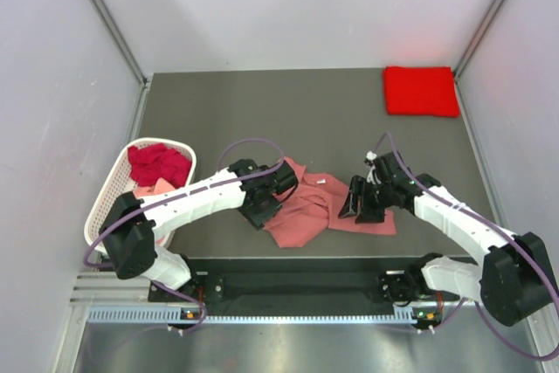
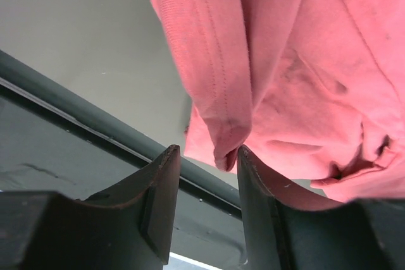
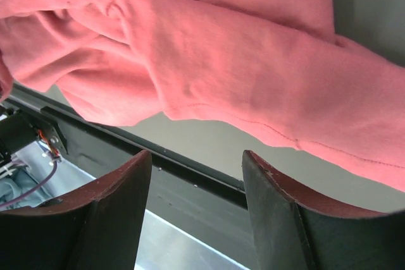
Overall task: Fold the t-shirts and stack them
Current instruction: Flatten the tshirt out
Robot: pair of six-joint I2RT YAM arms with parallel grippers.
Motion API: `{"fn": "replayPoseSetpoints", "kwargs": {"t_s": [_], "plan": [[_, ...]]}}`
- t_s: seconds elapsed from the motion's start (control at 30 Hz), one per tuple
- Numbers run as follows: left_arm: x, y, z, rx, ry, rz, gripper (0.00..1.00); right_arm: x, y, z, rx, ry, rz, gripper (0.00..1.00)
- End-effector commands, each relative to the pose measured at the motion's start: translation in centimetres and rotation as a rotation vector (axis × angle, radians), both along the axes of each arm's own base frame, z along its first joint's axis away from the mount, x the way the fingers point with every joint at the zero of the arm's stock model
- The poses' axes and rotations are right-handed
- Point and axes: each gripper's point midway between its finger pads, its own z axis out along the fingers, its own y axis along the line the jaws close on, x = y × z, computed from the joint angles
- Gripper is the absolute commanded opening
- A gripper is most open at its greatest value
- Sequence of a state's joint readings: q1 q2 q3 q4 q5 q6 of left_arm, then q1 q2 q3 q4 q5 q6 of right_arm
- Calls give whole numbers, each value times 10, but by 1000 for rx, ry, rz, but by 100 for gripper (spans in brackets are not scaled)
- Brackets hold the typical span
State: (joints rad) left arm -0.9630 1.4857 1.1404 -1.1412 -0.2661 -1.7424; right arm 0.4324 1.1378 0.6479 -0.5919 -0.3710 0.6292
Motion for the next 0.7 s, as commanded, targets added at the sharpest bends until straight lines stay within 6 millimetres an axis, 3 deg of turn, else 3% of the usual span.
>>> {"fn": "replayPoseSetpoints", "kwargs": {"t_s": [0.0, 0.3, 0.4, 0.43, 0.53, 0.67], "plan": [[7, -5, 0, -28, -28, 29, 46, 3, -1, 5, 23, -26, -1, 60], [13, -5, -4, -5, -28, 29, 32, 5, -6, 9, 15, -36, -5, 59], [15, -3, -4, -3, -25, 29, 16, 5, -10, 9, 11, -34, -15, 59], [14, -1, -3, 3, -24, 23, 3, 6, -11, 10, 8, -35, -19, 59], [14, 14, 4, 40, -38, 16, 0, 8, -22, 8, -17, -22, -41, 59], [22, 48, 26, 94, -136, 23, 0, 9, -63, -3, -174, 48, -148, 63]]}}
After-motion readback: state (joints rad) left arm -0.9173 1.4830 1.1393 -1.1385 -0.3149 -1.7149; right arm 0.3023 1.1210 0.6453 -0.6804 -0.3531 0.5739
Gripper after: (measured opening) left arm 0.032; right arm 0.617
